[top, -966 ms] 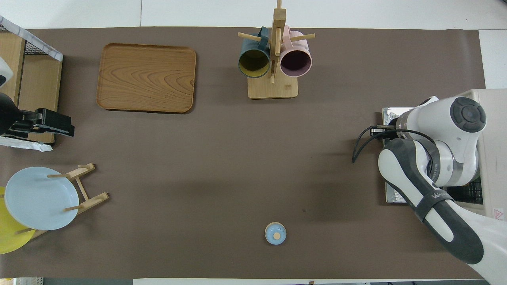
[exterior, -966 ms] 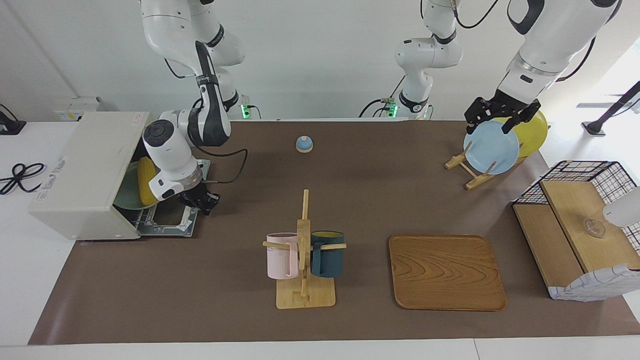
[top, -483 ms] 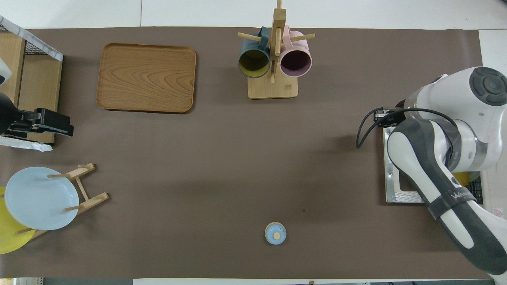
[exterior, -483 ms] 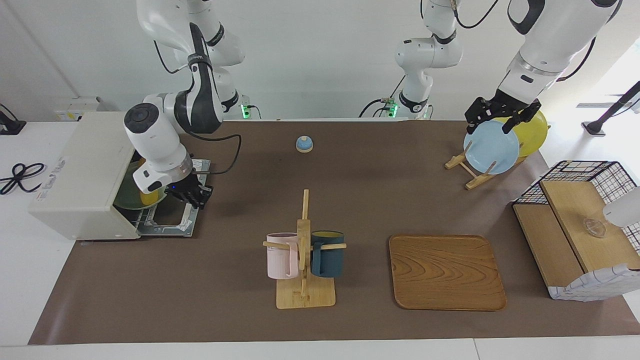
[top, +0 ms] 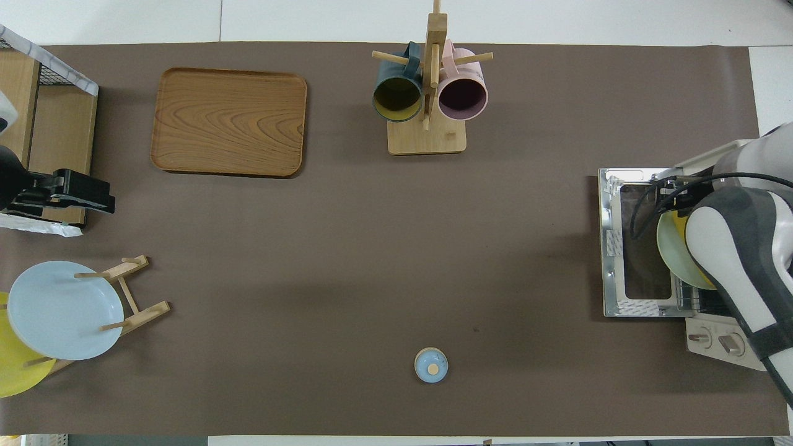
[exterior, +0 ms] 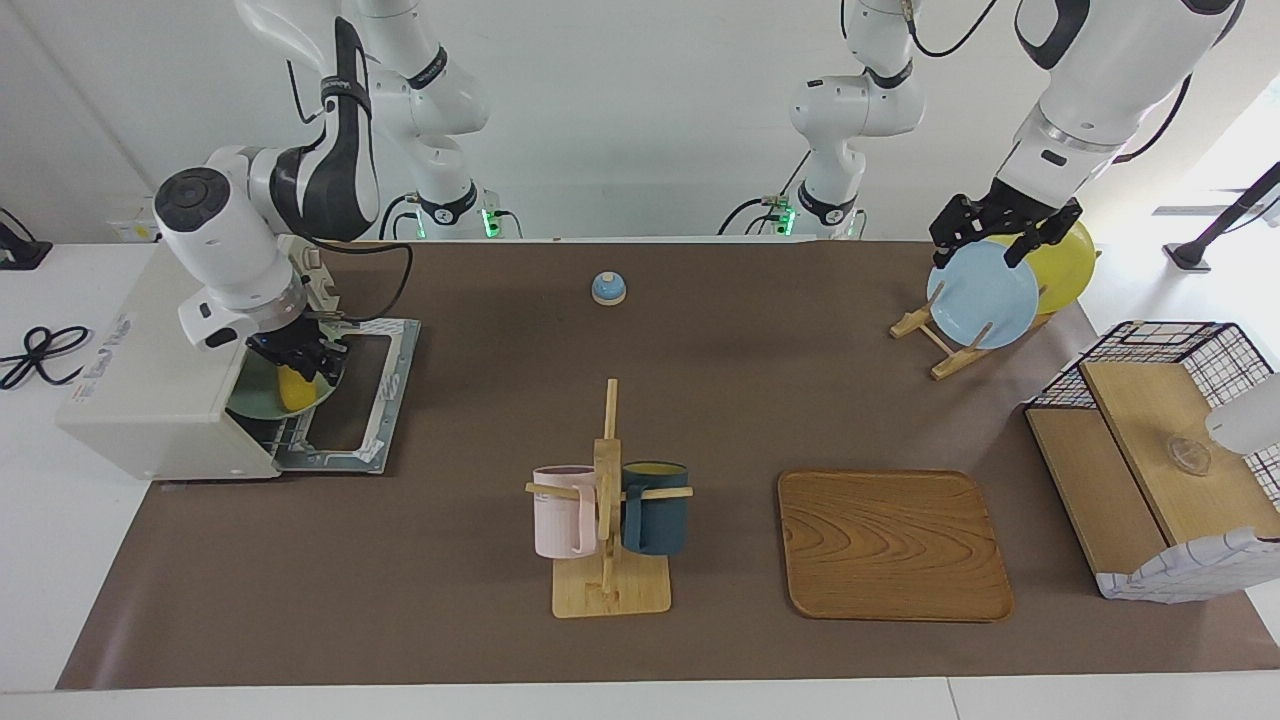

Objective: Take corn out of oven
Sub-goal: 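Reach into the oven and grasp the green plate with the right gripper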

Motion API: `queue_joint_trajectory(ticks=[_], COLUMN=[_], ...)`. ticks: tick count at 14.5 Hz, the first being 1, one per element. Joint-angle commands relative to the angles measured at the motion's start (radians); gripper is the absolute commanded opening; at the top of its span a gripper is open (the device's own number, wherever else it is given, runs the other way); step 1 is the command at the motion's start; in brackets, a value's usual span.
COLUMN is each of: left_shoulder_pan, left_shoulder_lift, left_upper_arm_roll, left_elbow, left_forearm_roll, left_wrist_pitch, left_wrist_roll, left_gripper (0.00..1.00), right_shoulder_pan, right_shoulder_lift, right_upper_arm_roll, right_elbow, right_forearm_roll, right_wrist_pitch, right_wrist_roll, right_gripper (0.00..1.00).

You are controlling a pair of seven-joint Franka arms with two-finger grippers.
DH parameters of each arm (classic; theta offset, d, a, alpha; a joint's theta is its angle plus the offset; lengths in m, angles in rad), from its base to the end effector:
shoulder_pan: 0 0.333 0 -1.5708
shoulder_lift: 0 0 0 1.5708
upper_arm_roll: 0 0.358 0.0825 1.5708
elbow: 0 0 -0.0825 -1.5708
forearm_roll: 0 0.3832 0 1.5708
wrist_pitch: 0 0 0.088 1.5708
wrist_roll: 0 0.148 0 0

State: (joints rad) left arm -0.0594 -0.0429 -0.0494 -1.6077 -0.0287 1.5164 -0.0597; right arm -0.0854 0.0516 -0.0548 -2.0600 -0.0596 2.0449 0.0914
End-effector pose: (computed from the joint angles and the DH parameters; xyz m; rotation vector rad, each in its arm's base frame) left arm 0.5268 -0.0626 0.6269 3.1172 -0.0777 -0.0788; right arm 0.5437 -0.0820 0.4064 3.0707 -0.3122 -0.1049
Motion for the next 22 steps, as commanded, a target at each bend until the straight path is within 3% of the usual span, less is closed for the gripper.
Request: queue_joint_trajectory(ticks=[1, 10, 17, 19, 22], left_shoulder_pan=[0.01, 0.009, 0.009, 0.009, 0.009], left_shoulder_lift=[-0.023, -0.023, -0.023, -0.022, -0.023], left_upper_arm_roll=[-0.006, -0.006, -0.007, -0.007, -0.007], left_elbow=[-0.026, -0.024, -0.024, -0.024, -0.024], left_forearm_roll=[0.018, 0.018, 0.018, 0.016, 0.016], left_wrist_pitch=[0.008, 0.008, 0.01, 0.01, 0.01], left_wrist_roll=[0.004, 0.001, -0.002, -0.002, -0.002], left_gripper=[1.0, 1.0, 1.0, 1.0, 1.0], right_shoulder_pan=[0.004, 0.018, 0.022, 0.022, 0.022], right_shoulder_lift=[-0.032, -0.05, -0.045, -0.045, -0.045], right_upper_arm_roll=[0.01, 0.016, 0.015, 0.015, 0.015], right_elbow=[-0.068, -0.118, -0.158, -0.158, -0.158], right_forearm_roll=[-0.009, 0.006, 0.007, 0.007, 0.007], right_wrist_pitch=[0.049, 0.101, 0.146, 0.149, 0.147], right_wrist_roll=[0.021, 0.018, -0.002, -0.002, -0.004], right_gripper=[0.27, 0.28, 0.35, 0.28, 0.0])
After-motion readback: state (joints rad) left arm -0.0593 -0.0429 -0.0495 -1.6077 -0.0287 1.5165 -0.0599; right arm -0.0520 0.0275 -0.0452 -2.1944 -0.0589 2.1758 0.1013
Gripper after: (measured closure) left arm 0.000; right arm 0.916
